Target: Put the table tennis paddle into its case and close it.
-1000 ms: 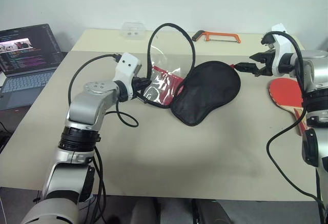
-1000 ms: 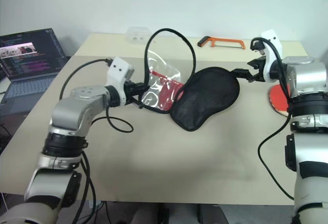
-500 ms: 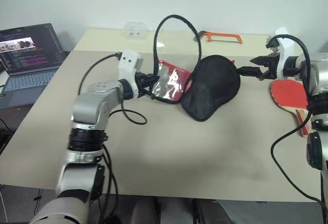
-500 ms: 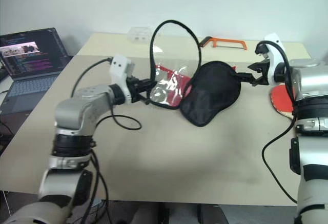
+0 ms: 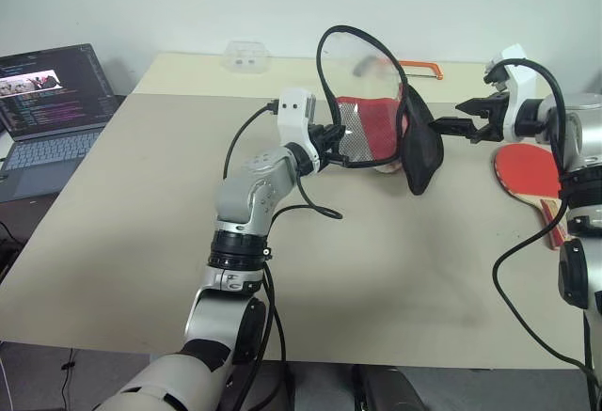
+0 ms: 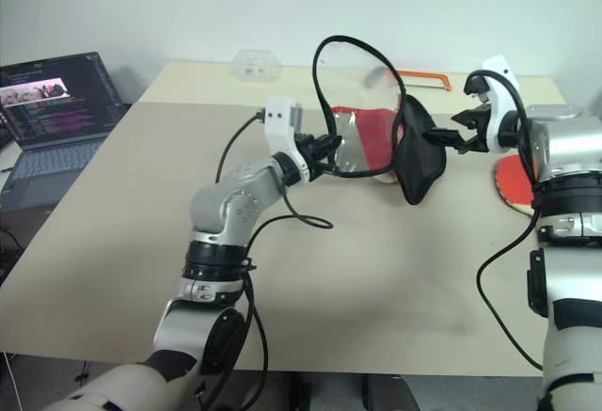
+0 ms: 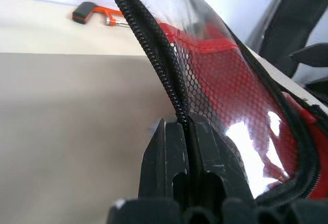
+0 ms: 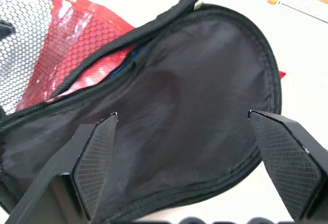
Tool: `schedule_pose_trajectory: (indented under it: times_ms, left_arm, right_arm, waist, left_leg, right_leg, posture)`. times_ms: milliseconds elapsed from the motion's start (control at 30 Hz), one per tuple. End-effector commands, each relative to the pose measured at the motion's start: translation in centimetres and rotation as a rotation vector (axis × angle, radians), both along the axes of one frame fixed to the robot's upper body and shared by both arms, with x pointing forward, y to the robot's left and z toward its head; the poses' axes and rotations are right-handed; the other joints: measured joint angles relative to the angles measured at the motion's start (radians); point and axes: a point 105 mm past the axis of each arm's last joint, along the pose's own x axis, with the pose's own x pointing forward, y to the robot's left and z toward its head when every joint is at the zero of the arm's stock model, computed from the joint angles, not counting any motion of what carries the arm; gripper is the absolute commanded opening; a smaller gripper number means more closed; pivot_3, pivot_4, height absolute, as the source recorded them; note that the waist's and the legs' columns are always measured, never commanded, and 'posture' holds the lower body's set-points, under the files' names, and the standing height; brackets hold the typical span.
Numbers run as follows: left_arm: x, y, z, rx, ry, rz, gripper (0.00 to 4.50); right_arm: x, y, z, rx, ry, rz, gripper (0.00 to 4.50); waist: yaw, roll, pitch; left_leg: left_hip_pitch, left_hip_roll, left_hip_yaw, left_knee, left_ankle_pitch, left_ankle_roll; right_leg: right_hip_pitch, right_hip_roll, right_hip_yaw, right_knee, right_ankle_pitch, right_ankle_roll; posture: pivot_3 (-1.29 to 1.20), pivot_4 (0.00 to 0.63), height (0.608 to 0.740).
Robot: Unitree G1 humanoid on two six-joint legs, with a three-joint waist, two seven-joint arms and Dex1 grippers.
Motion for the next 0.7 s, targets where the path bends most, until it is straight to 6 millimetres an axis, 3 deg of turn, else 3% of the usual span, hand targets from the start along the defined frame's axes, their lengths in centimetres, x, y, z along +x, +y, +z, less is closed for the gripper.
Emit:
schedule_pose_trajectory:
  times_ms: [33,233,333,433,600,700]
  left_arm:
    - [0.2,-1.1,2.4,-0.075,-0.070,0.012,0.01]
    - [0.0,-3.0,3.4,-0.233,-0.062,-0.041,0.01]
    - [0.2,-4.0,2.9,-0.305,-0.003,-0.058,0.01]
    - [0.0,-5.5,1.6,-0.298,0.034,-0.086,0.01]
    - [-0.7,-7.6,-2.3,-0.182,0.122,-0.124,0.01]
    - [-1.3,-7.5,-2.9,-0.191,0.118,-0.143,0.01]
  right_arm:
    - [-0.2,0.1,2.5,0.013,-0.078,0.008,4.50]
    - [-0.1,-0.3,2.8,0.012,-0.089,-0.006,4.50]
    - [-0.1,-0.4,3.2,0.010,-0.100,-0.014,4.50]
    - [-0.1,-0.4,3.6,0.007,-0.111,-0.014,4.50]
    - [-0.1,-0.4,3.9,0.004,-0.118,-0.013,4.50]
    - [-0.1,-0.2,3.9,0.002,-0.118,-0.009,4.50]
  waist:
    - [0.001,0.000,0.000]
    - [0.001,0.000,0.000]
    - [-0.001,0.000,0.000]
    - [0.000,0.000,0.000]
    - [0.002,0.000,0.000]
    - [0.000,0.000,0.000]
  left_leg:
    - [0.000,0.000,0.000,0.000,0.000,0.000]
    - [0.000,0.000,0.000,-0.001,0.000,0.000]
    - [0.000,0.000,0.000,-0.001,0.000,0.000]
    - [0.000,-0.001,0.000,-0.001,0.000,0.000]
    - [0.000,-0.001,0.000,-0.001,0.000,0.000]
    - [0.000,-0.001,0.000,-0.002,0.000,0.000]
  right_leg:
    - [0.000,0.000,0.000,0.000,0.000,0.000]
    - [0.000,0.000,0.000,-0.001,0.000,0.000]
    - [0.000,0.000,0.000,-0.001,0.000,0.000]
    - [0.000,0.000,0.000,-0.001,0.000,0.000]
    - [0.000,0.000,0.000,-0.003,0.000,0.000]
    - [0.000,0.000,0.000,-0.003,0.000,0.000]
  posture:
    - [0.00,0.150,0.740]
    - [0.00,0.150,0.740]
    - [0.00,0.150,0.740]
    - [0.00,0.150,0.740]
    - [0.00,0.150,0.740]
    - [0.00,0.150,0.740]
